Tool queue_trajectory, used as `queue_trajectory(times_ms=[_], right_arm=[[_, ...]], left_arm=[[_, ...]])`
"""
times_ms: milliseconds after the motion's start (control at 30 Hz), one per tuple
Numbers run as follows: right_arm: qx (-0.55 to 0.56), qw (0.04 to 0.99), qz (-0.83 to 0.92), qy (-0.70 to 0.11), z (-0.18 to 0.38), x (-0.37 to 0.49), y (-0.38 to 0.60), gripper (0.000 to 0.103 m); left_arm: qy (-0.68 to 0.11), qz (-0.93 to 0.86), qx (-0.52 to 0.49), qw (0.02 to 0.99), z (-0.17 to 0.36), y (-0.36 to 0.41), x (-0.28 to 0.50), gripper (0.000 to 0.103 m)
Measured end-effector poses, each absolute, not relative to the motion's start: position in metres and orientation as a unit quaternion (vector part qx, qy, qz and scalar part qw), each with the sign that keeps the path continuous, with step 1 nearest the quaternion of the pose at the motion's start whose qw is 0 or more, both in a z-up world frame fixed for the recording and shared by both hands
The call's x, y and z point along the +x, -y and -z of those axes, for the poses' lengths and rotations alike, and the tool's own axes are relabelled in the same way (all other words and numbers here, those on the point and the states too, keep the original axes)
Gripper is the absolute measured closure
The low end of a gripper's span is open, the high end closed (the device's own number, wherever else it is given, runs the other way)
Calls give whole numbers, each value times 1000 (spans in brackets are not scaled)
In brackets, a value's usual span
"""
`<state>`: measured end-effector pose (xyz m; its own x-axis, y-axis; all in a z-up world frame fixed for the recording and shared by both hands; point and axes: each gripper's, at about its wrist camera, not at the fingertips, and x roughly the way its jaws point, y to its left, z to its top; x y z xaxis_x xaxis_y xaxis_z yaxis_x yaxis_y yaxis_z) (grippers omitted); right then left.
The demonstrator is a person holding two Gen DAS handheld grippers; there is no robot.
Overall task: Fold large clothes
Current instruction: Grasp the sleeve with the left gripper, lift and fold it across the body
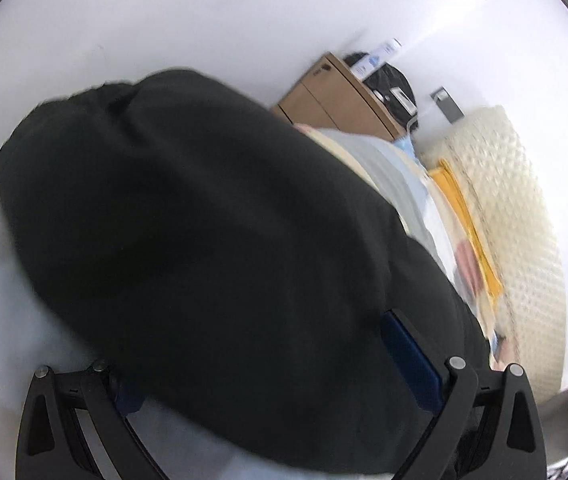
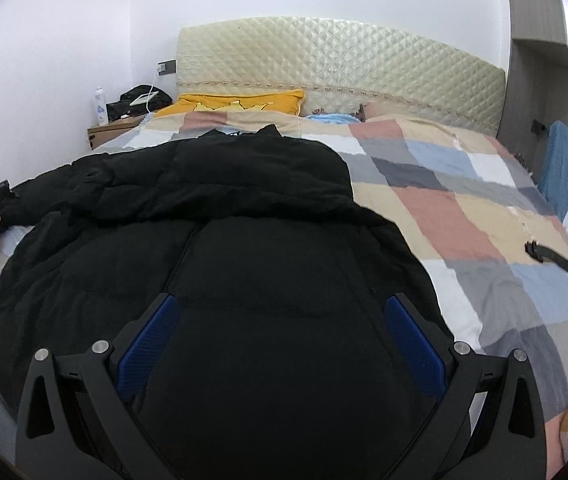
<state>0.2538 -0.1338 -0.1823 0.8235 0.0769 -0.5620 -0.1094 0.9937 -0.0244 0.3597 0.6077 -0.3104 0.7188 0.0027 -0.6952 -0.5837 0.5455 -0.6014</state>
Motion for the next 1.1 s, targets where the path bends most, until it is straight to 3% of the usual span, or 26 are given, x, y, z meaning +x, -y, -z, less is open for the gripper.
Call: queue_trajectory(times_ms=[167,233,300,400,567,700,1100], right_arm=[[-30,956,-52,-287,180,260,126,0],[-21,955,-53,-289,180,262,127,0],[-15,956,-53,-289,179,260,129,0],[-9,956,-53,-290,177,257,132,0],[-4,956,-66,-287,171,252,132,0],[0,958,-74,-276,165,242,134,0],[22,955,-113,-274,154,222,151,0]], left_arm=[[-333,-214,-400,827,310,-610,379,4],[-324,-227,-404,825,309,-613,377,16],[-320,-227,-410,823,306,-617,375,37],[-326,-232,-400,825,293,-614,372,57],[-321,-236,-382,834,257,-605,361,82],[-313,-236,-341,855,212,-590,358,87],[-263,-212,-302,891,81,-525,361,90]])
